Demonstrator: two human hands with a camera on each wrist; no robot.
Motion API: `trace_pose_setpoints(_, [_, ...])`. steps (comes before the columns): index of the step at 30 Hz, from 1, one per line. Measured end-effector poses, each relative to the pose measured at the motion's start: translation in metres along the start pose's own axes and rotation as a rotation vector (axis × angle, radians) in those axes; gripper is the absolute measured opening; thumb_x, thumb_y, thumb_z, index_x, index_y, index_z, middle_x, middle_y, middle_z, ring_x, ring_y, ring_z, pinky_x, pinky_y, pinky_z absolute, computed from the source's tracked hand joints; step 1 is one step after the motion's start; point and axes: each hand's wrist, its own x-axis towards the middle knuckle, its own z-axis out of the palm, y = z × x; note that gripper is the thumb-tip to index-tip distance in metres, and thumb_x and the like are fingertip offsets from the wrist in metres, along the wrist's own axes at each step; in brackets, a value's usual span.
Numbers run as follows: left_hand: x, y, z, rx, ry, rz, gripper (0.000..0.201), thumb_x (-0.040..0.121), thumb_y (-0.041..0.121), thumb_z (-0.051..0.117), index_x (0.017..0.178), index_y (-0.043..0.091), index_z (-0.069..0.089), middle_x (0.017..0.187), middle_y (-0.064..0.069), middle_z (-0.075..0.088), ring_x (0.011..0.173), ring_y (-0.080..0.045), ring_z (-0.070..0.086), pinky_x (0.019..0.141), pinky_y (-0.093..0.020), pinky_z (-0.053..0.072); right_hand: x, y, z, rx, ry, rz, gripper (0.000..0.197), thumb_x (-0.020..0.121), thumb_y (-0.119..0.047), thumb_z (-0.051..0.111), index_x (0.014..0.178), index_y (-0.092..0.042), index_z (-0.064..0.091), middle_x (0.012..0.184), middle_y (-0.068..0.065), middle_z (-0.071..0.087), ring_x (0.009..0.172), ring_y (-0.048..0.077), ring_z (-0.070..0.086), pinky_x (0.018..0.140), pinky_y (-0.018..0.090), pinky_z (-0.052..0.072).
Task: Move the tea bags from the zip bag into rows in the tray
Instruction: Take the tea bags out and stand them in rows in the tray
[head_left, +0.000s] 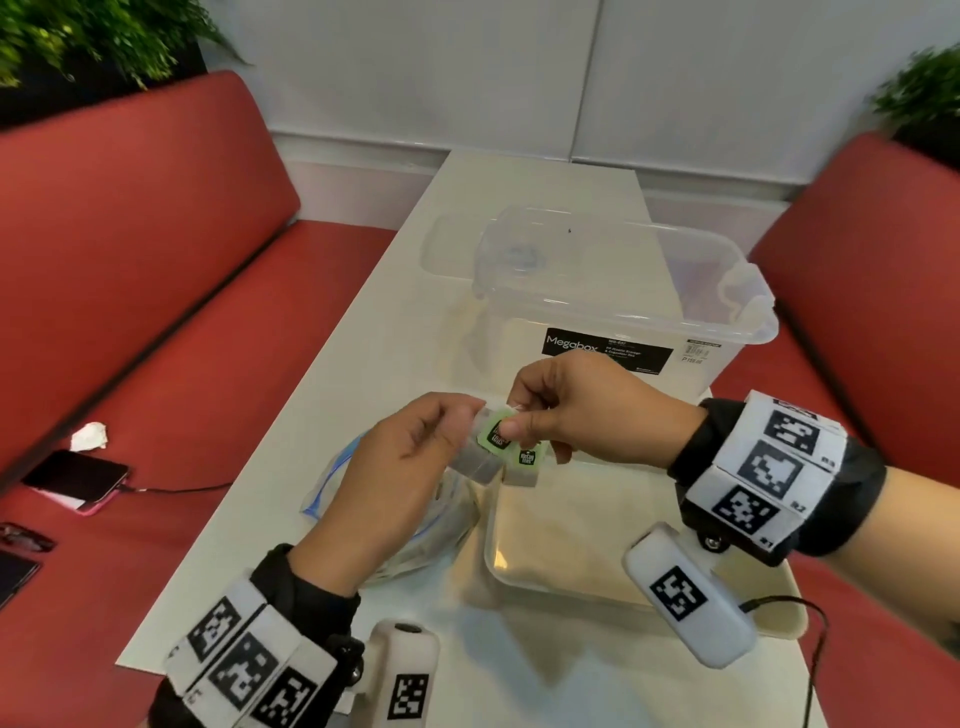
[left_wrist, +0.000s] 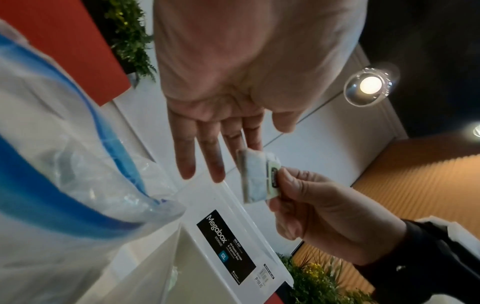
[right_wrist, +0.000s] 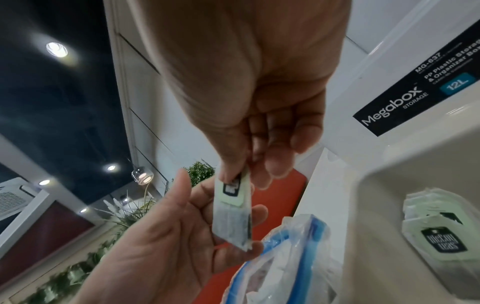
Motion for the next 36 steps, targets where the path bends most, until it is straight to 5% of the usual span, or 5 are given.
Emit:
trace_pose_setpoints(4, [0.002,0.001,0.005,0.11,0.021,0.02,0.016,0.083,0.011,0.066,0.094,0.023,0.067,0.084,0.007,0.07,0.073,-0.005,0.065,0.058,-0.011,0.046,-0.004,-0.004,-0.004,-0.132,0.095,-0.02,0.02,0.075,-0.032,0.077,0.073,-0.023,0.06,0.075,-0.001,0.067,0.045,-0.006,0.052,0.051,0.013,0.041])
trace_pose_setpoints(13, [0.005,0.007,0.012,0.257,0.043,0.048,0.005,0.083,0.027,0.067,0.079,0.026,0.068,0.066,0.018,0.067,0.065,0.007,0.062,0.057,-0.004,0.04,-0.015,-0.008,-0.006,-0.07,0.128,-0.08,0.008,0.083,-0.024,0.07,0.081,-0.017,0.069,0.074,-0.007,0.064,0.05,-0.011,0.053,0.054,0.006,0.039])
trace_pose_setpoints(22, [0.009,0.003,0.015,0.233,0.014,0.048,0.013,0.081,0.019,0.069,0.086,0.03,0.064,0.08,0.015,0.069,0.078,0.004,0.063,0.068,-0.005,0.043,-0.013,-0.006,-0.007,-0.073,0.145,-0.083,0.007,0.083,-0.024,0.07,0.078,-0.022,0.065,0.069,-0.011,0.059,0.051,-0.009,0.053,0.051,0.008,0.039])
trace_pose_setpoints(27, [0.01,-0.005,0.017,0.206,-0.002,0.0,0.02,0.078,0.011,0.071,0.088,0.025,0.062,0.076,0.002,0.069,0.075,-0.014,0.066,0.072,-0.026,0.052,-0.01,-0.003,-0.008,-0.143,0.104,-0.057,0.011,0.08,-0.028,0.073,0.082,-0.019,0.068,0.074,-0.002,0.066,0.049,-0.005,0.052,0.051,0.012,0.041])
trace_pose_setpoints(36, [-0.001,-0.018,0.008,0.38,0.001,0.003,0.03,0.073,0.02,0.077,0.095,0.035,0.063,0.092,0.024,0.064,0.076,0.001,0.058,0.068,-0.007,0.043,0.007,0.024,-0.025,-0.488,0.131,0.065,0.008,0.075,-0.03,0.076,0.079,-0.024,0.073,0.072,-0.007,0.064,0.072,0.012,0.057,0.064,0.024,0.043])
